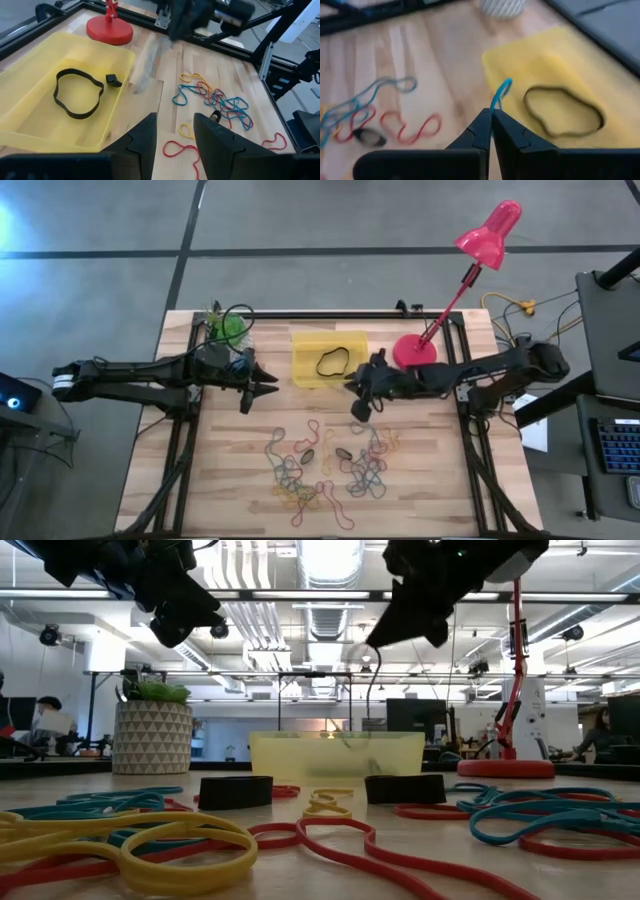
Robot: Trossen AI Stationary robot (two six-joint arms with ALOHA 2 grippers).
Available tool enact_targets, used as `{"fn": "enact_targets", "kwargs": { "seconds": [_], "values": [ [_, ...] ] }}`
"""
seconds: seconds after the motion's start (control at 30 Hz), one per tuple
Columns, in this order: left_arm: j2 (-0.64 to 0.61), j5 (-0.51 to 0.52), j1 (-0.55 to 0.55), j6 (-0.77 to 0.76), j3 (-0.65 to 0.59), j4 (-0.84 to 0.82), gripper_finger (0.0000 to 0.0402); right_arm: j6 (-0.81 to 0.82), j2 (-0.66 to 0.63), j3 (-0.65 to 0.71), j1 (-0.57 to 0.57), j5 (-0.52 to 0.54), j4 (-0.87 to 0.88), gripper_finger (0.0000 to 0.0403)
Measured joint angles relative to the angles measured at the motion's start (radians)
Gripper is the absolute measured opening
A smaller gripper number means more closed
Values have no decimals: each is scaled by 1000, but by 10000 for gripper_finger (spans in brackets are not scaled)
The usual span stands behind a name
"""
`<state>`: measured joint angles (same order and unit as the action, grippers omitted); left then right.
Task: Pick and place rubber bands into bin
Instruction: Put the blue rubber band into the yellow bin
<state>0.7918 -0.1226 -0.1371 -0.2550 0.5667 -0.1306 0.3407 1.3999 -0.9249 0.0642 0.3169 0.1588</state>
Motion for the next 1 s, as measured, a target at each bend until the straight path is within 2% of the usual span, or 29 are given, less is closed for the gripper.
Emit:
{"fn": "enact_targets", "kwargs": {
  "seconds": [0.3, 0.47, 0.7, 0.83, 1.0],
  "values": [
    [7, 0, 0, -4, -1, 65, 114, -157, -13, -1, -157, -2, -121, 8],
    [26, 1, 1, -30, -1, 82, 114, -188, 19, -1, -252, -82, -168, 8],
    [86, 0, 3, -56, -1, 127, 114, -175, 78, -1, -351, -142, -171, 8],
    [130, 0, 3, -61, 0, 132, 114, -135, 113, -1, -384, -176, -164, 8],
    [179, -1, 3, -80, 1, 183, 114, -138, 141, -1, -400, -291, -162, 19]
  ]
}}
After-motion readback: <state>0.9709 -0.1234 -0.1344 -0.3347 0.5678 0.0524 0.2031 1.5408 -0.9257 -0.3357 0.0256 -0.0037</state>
